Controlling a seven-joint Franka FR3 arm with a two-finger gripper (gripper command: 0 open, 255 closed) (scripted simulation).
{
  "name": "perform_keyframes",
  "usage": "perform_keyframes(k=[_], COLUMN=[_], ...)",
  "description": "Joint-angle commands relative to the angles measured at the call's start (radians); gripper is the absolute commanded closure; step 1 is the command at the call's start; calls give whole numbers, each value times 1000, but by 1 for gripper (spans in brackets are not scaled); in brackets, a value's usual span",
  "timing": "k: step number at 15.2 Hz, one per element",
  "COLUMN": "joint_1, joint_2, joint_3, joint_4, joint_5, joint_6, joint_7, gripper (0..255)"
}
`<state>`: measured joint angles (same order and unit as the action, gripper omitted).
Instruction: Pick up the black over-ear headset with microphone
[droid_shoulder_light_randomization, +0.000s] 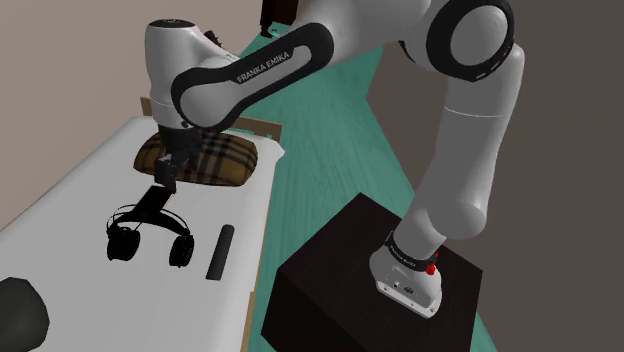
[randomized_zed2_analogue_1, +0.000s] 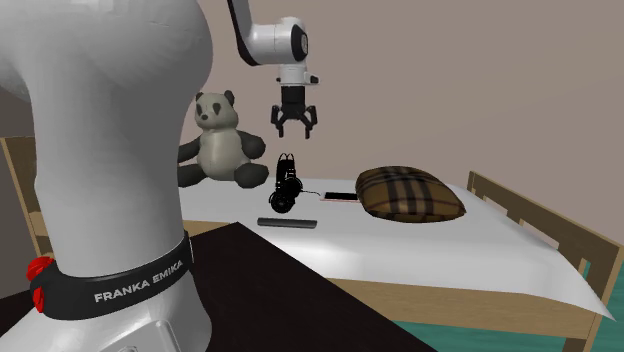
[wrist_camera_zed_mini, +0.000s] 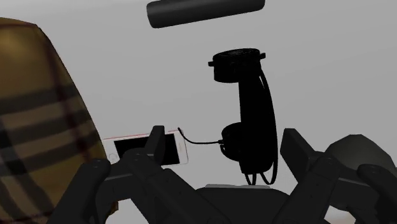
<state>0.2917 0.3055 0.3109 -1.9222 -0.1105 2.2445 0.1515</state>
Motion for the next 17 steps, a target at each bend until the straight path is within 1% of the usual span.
perform_keyframes(k=[1, 7, 15, 17], joint_1=[30, 128, 138, 138], joint_2=[82, 309, 368, 368], joint_3=[0, -13, -28, -28], joint_4=[81, 320, 309, 309], joint_5=[-37, -119, -138, -138], joint_6=[-9, -45, 25, 25], joint_7=[20, 49, 61, 61], gripper=[0, 0, 0, 0])
